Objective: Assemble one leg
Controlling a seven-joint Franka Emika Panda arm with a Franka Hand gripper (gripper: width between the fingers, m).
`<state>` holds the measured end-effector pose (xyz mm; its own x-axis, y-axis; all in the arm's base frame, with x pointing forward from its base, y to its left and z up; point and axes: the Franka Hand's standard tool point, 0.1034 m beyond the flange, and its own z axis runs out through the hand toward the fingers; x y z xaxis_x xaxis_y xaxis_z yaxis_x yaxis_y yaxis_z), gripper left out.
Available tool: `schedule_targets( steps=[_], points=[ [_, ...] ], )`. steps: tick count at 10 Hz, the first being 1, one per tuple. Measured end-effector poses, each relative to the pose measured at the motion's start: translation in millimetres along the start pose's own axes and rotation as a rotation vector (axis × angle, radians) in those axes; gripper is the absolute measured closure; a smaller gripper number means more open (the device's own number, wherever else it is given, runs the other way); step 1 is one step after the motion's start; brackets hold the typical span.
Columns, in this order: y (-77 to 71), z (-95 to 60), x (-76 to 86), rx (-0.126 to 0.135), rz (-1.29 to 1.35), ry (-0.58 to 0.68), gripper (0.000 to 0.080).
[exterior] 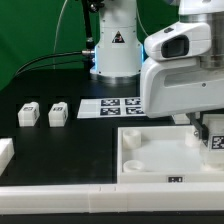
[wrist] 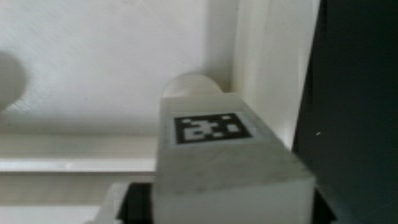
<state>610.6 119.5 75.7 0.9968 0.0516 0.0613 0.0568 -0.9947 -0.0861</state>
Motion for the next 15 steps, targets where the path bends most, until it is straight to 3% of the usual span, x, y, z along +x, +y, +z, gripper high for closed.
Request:
schedule_targets(
  steps=[1, 7, 15],
  points=[
    [2.6, 0.2, 0.1, -0.002, 0.003, 0.000, 0.0505],
    [3.4, 0.7, -0.1, 0.000, 0.071, -0.001, 0.0505],
    [9.7, 1.9, -0.1, 0.035, 1.047, 0.007, 0.0505]
  ],
)
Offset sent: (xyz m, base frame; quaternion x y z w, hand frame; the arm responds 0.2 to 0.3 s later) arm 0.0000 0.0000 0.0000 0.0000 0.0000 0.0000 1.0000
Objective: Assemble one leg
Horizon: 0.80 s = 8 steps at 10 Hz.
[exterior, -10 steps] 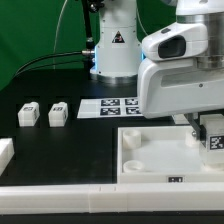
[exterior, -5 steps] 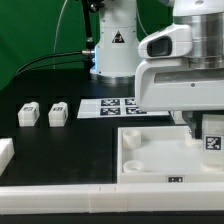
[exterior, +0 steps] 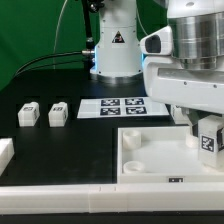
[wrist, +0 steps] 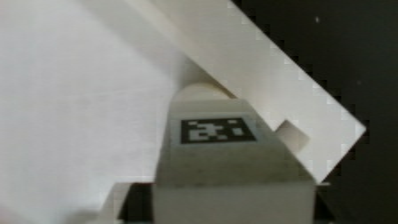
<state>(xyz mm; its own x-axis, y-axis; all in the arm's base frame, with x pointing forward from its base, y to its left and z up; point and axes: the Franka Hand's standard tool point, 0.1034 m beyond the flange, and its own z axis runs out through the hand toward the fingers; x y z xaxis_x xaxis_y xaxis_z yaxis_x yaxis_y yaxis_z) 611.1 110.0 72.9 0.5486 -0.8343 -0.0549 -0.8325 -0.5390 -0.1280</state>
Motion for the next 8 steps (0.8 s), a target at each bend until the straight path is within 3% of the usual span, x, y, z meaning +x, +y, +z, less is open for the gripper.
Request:
schedule_targets(
  steps=[3, 6, 7, 8],
  points=[
    [0.1, 0.2, 0.7, 0.010, 0.367, -0.017, 0.0505],
    [0.0, 0.5, 0.3, 0.013, 0.409, -0.023, 0.0505],
    [0.0, 0.5, 0.2, 0.013, 0.359, -0.023, 0.0317],
    [-0.2, 0.6, -0.4, 0.014, 0.362, -0.025, 0.0206]
  ],
)
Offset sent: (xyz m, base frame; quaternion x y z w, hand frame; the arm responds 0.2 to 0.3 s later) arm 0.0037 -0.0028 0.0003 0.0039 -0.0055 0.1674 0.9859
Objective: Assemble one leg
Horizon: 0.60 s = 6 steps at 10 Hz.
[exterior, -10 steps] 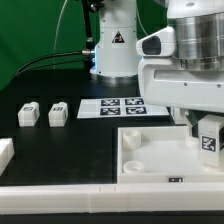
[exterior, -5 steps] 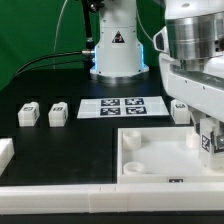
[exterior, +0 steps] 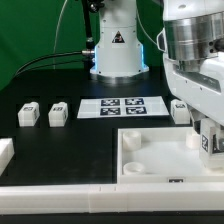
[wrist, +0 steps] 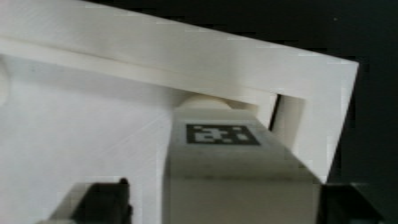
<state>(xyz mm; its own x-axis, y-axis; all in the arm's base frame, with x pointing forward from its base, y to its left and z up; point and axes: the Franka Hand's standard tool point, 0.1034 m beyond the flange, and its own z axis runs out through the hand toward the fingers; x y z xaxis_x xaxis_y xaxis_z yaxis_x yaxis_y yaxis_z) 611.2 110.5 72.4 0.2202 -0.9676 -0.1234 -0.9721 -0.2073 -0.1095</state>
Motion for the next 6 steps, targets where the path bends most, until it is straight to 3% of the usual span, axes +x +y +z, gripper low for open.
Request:
schedule_targets(
  steps=[1, 2, 6],
  points=[
    [0.0, 0.0, 0.0, 0.000, -0.048, 0.000, 0.0206],
    [0.0, 0.1, -0.1, 0.000, -0.149, 0.000, 0.0157],
    [0.0, 0.4, -5.7, -0.020, -0.664, 0.017, 0.0150]
  ],
)
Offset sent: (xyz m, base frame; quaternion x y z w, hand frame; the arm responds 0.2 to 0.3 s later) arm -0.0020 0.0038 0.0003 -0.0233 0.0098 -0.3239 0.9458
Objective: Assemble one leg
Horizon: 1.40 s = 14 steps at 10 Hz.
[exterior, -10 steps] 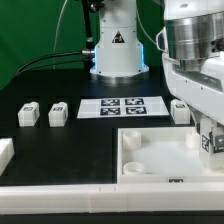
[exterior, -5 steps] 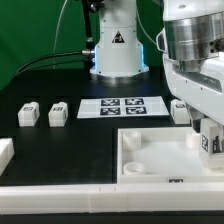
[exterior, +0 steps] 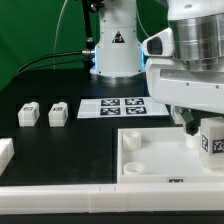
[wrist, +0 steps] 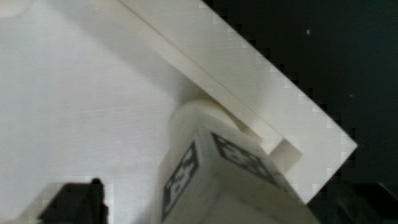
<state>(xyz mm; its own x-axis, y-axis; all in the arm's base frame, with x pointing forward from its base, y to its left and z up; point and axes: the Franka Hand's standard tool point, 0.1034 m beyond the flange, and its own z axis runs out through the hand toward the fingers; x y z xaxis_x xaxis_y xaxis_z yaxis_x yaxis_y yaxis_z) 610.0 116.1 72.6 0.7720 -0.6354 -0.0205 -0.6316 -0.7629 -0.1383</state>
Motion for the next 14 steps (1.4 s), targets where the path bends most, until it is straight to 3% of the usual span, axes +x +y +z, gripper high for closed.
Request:
schedule_targets(
  steps=[4, 7, 10, 12, 14],
  points=[
    [-2.7, 0.0, -3.0, -0.030, -0.469, 0.015, 0.0150],
    [0.1, -0.3, 0.2, -0.037, -0.770, 0.012, 0.0150],
    [0.3, 0.1, 0.1, -0.037, -0.767, 0.012, 0.0193],
    [0.3, 0.2, 0.0, -0.038, -0.767, 0.012, 0.0465],
    [0.5, 0.2, 0.2, -0.038, -0.766, 0.012, 0.0508]
  ],
)
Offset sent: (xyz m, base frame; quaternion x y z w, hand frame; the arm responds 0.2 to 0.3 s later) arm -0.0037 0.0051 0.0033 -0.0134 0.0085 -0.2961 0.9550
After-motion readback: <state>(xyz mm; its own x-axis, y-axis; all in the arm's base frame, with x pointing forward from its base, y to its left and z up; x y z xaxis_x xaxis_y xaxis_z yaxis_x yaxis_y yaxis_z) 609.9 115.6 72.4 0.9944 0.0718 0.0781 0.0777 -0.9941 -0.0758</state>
